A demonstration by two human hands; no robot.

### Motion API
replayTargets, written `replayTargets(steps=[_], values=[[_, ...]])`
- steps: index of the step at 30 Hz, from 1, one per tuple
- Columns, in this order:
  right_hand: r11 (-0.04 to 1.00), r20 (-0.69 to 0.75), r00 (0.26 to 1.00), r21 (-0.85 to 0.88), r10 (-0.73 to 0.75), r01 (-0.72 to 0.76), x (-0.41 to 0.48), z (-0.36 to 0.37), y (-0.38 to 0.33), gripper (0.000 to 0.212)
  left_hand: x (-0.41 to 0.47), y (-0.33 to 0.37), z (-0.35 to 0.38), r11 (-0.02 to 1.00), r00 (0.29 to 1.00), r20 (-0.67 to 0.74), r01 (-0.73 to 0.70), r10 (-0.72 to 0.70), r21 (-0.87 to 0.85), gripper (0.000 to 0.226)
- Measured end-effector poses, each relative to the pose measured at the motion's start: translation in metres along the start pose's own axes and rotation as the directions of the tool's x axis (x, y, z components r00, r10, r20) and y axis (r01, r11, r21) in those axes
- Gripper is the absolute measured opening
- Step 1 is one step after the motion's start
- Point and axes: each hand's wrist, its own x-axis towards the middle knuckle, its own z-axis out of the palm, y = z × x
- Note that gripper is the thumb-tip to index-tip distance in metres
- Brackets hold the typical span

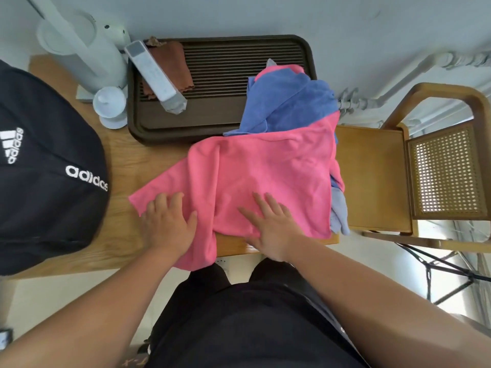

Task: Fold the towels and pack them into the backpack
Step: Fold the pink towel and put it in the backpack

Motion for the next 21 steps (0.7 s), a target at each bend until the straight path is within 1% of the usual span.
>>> replayTargets(steps=[1, 2, 3, 5, 7, 9, 12, 14, 15, 17, 18, 19, 20, 21], values=[[0.999, 0.057, 0.998, -0.04, 0.012, -0.01, 0.001, 0.004, -0.007, 0.072, -0.002, -0.005, -0.002, 1.0, 0.999, 0.027, 0.021, -0.021, -0.004, 0.062], [0.997, 0.104, 0.994, -0.076, 0.027, -0.019, 0.002, 0.009, -0.01, 0.074, -0.003, -0.009, -0.003, 0.999, 0.995, 0.088, 0.046, -0.046, 0.01, 0.066], [0.994, 0.135, 0.99, -0.108, 0.041, -0.026, 0.0, 0.013, -0.011, 0.075, -0.003, -0.015, -0.004, 0.997, 0.983, 0.167, 0.066, -0.072, 0.039, 0.07], [0.986, 0.165, 0.984, -0.165, 0.06, -0.033, -0.007, 0.018, -0.005, 0.076, -0.004, -0.029, -0.002, 0.994, 0.943, 0.319, 0.064, -0.089, 0.089, 0.079], [0.979, 0.178, 0.982, -0.203, 0.06, -0.022, -0.015, 0.019, 0.003, 0.077, -0.004, -0.043, 0.001, 0.995, 0.916, 0.395, 0.032, -0.066, 0.092, 0.09], [0.975, 0.189, 0.981, -0.224, 0.051, -0.008, -0.02, 0.015, 0.009, 0.078, -0.001, -0.053, 0.001, 0.995, 0.901, 0.433, -0.015, -0.027, 0.095, 0.097], [0.974, 0.153, 0.986, -0.225, 0.069, -0.033, -0.019, 0.007, 0.005, 0.078, 0.005, -0.065, -0.003, 0.988, 0.909, 0.416, -0.081, 0.019, 0.132, 0.099], [0.975, 0.093, 0.993, -0.217, 0.066, -0.045, -0.013, 0.001, -0.009, 0.076, 0.006, -0.074, -0.007, 0.984, 0.942, 0.333, -0.103, 0.049, 0.145, 0.092], [0.976, 0.074, 0.996, -0.215, 0.053, -0.036, -0.009, -0.001, -0.017, 0.075, 0.003, -0.078, -0.007, 0.988, 0.962, 0.26, -0.109, 0.078, 0.107, 0.082], [0.978, 0.057, 0.998, -0.21, 0.007, 0.005, 0.0, -0.005, -0.033, 0.073, -0.008, -0.084, -0.003, 0.989, 0.988, 0.066, -0.138, 0.141, -0.052, 0.047], [0.978, 0.051, 0.999, -0.207, -0.017, 0.027, 0.004, -0.005, -0.04, 0.072, -0.014, -0.086, 0.0, 0.984, 0.994, 0.011, -0.11, 0.113, -0.137, 0.035], [0.979, 0.051, 0.998, -0.201, -0.034, 0.044, 0.008, -0.004, -0.047, 0.072, -0.02, -0.086, 0.002, 0.978, 0.999, 0.016, -0.032, 0.036, -0.205, 0.03], [0.98, 0.063, 0.997, -0.193, -0.041, 0.052, 0.011, -0.002, -0.052, 0.073, -0.024, -0.087, 0.006, 0.962, 0.996, 0.06, 0.084, -0.071, -0.258, 0.031], [0.981, 0.086, 0.996, -0.187, -0.037, 0.052, 0.013, 0.0, -0.055, 0.075, -0.027, -0.087, 0.009, 0.933, 0.976, 0.115, 0.209, -0.183, -0.292, 0.035]])
